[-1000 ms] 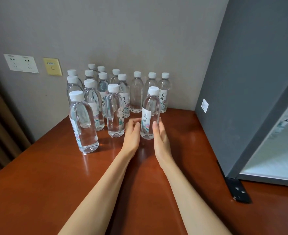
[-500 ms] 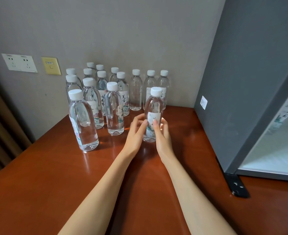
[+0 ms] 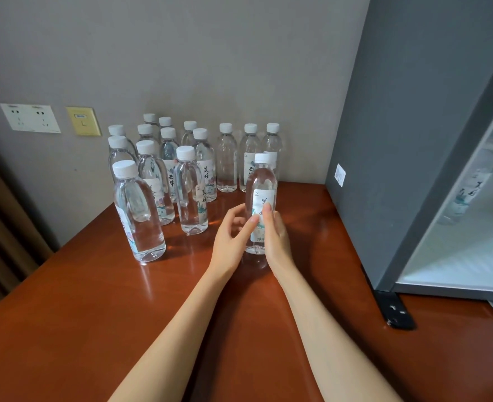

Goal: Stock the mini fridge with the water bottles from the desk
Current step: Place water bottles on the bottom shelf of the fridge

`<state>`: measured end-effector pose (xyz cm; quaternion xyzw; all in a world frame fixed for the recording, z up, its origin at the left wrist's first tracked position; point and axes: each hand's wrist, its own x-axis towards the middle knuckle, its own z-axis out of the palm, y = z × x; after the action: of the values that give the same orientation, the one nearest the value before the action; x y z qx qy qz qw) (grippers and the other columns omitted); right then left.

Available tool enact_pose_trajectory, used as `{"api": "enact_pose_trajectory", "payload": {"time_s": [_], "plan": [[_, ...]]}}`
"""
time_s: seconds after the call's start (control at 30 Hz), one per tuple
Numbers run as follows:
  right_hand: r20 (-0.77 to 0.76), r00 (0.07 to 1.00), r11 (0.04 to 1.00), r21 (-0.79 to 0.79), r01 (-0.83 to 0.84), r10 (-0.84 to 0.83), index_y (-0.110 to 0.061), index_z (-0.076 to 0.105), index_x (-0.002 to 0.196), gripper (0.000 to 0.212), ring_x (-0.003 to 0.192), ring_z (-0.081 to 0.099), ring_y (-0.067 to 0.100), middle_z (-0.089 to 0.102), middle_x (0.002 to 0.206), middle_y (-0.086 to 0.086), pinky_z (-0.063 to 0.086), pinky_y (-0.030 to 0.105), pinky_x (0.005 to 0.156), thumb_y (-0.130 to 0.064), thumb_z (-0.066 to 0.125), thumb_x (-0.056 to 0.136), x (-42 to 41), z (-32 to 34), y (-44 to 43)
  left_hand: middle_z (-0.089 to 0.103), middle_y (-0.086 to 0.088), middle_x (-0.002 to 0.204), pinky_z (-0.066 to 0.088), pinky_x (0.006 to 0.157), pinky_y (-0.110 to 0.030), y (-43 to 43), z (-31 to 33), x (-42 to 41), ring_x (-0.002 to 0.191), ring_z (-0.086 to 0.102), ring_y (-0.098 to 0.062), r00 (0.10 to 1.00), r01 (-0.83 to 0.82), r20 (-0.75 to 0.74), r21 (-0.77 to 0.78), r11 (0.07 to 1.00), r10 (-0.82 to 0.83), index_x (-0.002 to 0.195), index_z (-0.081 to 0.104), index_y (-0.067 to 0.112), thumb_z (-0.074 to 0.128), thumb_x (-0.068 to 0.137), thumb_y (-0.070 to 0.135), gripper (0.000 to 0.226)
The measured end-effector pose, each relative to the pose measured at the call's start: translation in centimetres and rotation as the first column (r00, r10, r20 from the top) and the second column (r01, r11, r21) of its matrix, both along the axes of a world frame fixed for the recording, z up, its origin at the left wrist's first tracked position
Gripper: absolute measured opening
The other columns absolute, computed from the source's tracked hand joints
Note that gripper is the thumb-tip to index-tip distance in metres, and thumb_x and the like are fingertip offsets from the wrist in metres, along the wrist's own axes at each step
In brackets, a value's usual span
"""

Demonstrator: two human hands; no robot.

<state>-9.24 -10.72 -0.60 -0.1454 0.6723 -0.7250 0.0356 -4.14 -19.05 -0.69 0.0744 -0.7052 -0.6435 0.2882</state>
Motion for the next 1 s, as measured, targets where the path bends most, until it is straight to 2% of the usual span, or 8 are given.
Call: {"api": "enact_pose_trajectory", "payload": {"time_s": [0.1, 0.23, 0.37, 0.53, 0.7, 0.87, 0.93, 1.0], "plan": [[-0.02, 0.999, 0.999, 0.023, -0.04, 0.041, -0.023, 0.061, 0.098, 0.033, 0.088, 0.068, 0.013, 0.069, 0.091, -0.006, 0.053, 0.028, 0.078, -0.054, 0.048, 0.094, 0.4, 0.1, 0.4, 0.066, -0.017, 0.105, 0.049, 0.09, -0.031, 0.1, -0.2, 0.5, 0.102, 0.064, -0.028, 1.0, -0.009, 0.006, 0.029, 1.0, 0.009, 0.124, 0.057, 0.022, 0.064, 0.091, 0.033, 0.035], [-0.017, 0.994, 0.993, 0.031, -0.111, 0.111, -0.027, 0.059, 0.099, 0.02, 0.092, 0.069, 0.017, 0.071, 0.096, -0.003, 0.055, 0.042, 0.088, -0.045, 0.06, 0.091, 1.4, 0.0, 1.1, 0.067, -0.014, 0.107, 0.048, 0.09, -0.025, 0.6, -0.1, 2.0, 0.105, 0.063, -0.02, 1.0, -0.003, 0.009, 0.03, 1.0, 0.003, 0.124, 0.057, 0.024, 0.061, 0.093, 0.033, 0.033], [-0.005, 0.994, 0.994, 0.003, -0.108, 0.108, -0.027, 0.06, 0.095, 0.019, 0.083, 0.071, 0.009, 0.073, 0.084, -0.01, 0.055, 0.037, 0.083, -0.045, 0.059, 0.092, 2.8, 0.0, 1.9, 0.067, -0.01, 0.098, 0.048, 0.084, -0.02, 1.4, 0.0, 3.8, 0.093, 0.063, -0.016, 1.0, -0.012, 0.013, -0.025, 1.0, 0.013, 0.129, 0.057, 0.018, 0.058, 0.095, 0.031, 0.037], [0.03, 0.99, 0.99, 0.007, -0.138, 0.138, -0.021, 0.063, 0.102, 0.033, 0.095, 0.071, 0.025, 0.073, 0.101, 0.009, 0.053, 0.052, 0.091, -0.052, 0.06, 0.089, 5.4, 0.2, 4.1, 0.063, -0.001, 0.085, 0.043, 0.075, -0.008, 3.1, 0.0, 6.4, 0.085, 0.061, -0.008, 1.0, -0.011, 0.025, -0.067, 0.998, 0.013, 0.128, 0.059, 0.018, 0.061, 0.093, 0.031, 0.037], [0.021, 0.987, 0.986, 0.042, -0.159, 0.158, -0.025, 0.063, 0.103, 0.056, 0.093, 0.071, 0.022, 0.074, 0.1, 0.005, 0.052, 0.052, 0.092, -0.067, 0.066, 0.065, 8.0, 0.2, 6.6, 0.067, -0.002, 0.092, 0.047, 0.074, -0.016, 5.2, -0.1, 9.1, 0.083, 0.062, -0.005, 1.0, -0.009, 0.014, -0.062, 0.998, 0.01, 0.129, 0.059, 0.017, 0.061, 0.093, 0.029, 0.038], [-0.055, 0.992, 0.986, 0.124, -0.107, 0.115, -0.029, 0.061, 0.1, 0.055, 0.091, 0.07, 0.019, 0.073, 0.096, -0.002, 0.053, 0.051, 0.089, -0.071, 0.064, 0.065, 10.0, 0.2, 9.4, 0.071, -0.005, 0.104, 0.053, 0.089, -0.048, 7.5, -0.1, 11.4, 0.096, 0.067, -0.022, 1.0, -0.006, -0.011, -0.066, 0.998, 0.006, 0.126, 0.061, 0.014, 0.059, 0.095, 0.023, 0.032], [-0.104, 0.991, 0.986, 0.152, -0.071, 0.087, -0.03, 0.06, 0.1, 0.054, 0.09, 0.07, 0.017, 0.072, 0.096, -0.003, 0.053, 0.05, 0.088, -0.072, 0.062, 0.066, 10.5, 0.1, 10.7, 0.07, -0.004, 0.11, 0.051, 0.091, -0.052, 8.7, 0.1, 12.1, 0.099, 0.067, -0.024, 0.999, 0.003, -0.037, -0.108, 0.994, -0.007, 0.124, 0.063, 0.016, 0.058, 0.095, 0.023, 0.03], [-0.172, 0.984, 0.983, 0.18, -0.018, 0.049, -0.032, 0.058, 0.098, 0.051, 0.087, 0.069, 0.013, 0.071, 0.092, -0.006, 0.054, 0.047, 0.085, -0.072, 0.06, 0.068, 10.8, 0.2, 12.3, 0.069, -0.001, 0.114, 0.051, 0.093, -0.047, 10.1, 0.1, 12.6, 0.104, 0.066, -0.019, 0.997, 0.005, -0.074, -0.183, 0.983, -0.018, 0.124, 0.063, 0.018, 0.058, 0.096, 0.026, 0.03]]}}
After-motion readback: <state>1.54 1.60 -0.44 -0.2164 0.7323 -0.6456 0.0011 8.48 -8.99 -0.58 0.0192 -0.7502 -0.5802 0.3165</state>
